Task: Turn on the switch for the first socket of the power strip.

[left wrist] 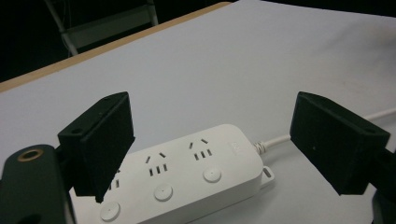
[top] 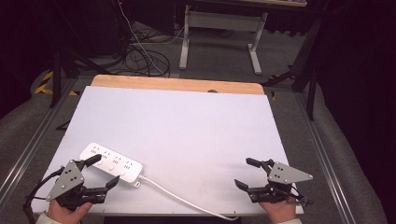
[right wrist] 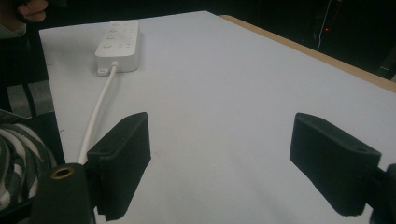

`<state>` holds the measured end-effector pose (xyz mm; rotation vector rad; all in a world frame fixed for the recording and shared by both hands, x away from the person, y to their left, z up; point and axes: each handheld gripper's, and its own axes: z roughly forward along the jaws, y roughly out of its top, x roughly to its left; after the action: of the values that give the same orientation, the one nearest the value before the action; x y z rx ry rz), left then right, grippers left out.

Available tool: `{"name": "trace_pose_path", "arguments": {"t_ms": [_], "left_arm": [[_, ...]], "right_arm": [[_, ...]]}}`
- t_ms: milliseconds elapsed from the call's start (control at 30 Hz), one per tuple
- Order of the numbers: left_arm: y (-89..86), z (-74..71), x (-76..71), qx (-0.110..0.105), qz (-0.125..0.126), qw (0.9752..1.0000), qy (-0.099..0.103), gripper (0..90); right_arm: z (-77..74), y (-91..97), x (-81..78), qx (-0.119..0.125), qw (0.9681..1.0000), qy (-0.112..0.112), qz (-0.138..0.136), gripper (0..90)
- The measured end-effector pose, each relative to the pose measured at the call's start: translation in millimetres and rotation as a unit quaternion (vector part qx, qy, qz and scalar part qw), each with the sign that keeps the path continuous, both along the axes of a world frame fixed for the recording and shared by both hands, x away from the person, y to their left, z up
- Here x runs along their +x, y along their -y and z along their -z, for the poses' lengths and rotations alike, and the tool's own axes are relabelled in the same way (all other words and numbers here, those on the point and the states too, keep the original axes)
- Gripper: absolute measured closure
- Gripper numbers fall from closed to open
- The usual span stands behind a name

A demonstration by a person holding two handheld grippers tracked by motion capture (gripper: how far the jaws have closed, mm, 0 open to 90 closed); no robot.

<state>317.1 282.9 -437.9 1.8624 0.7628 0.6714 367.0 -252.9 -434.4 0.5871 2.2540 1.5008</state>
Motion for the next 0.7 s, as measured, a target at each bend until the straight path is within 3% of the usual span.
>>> {"name": "trace_pose_path", "arguments": {"t_ms": [200,700], "left_arm": [[1.1,-1.4,0.1,0.011,0.003,0.9999,0.004,14.2],[1.1,-4.7,0.4,0.007,0.007,0.9999,0.0,14.2]], "right_arm": [[0.2,0.1,-0.3,-0.005,1.0,0.002,0.001,20.9],[1.4,-0.6,0.5,-0.006,1.0,-0.001,0.0,20.9]]}}
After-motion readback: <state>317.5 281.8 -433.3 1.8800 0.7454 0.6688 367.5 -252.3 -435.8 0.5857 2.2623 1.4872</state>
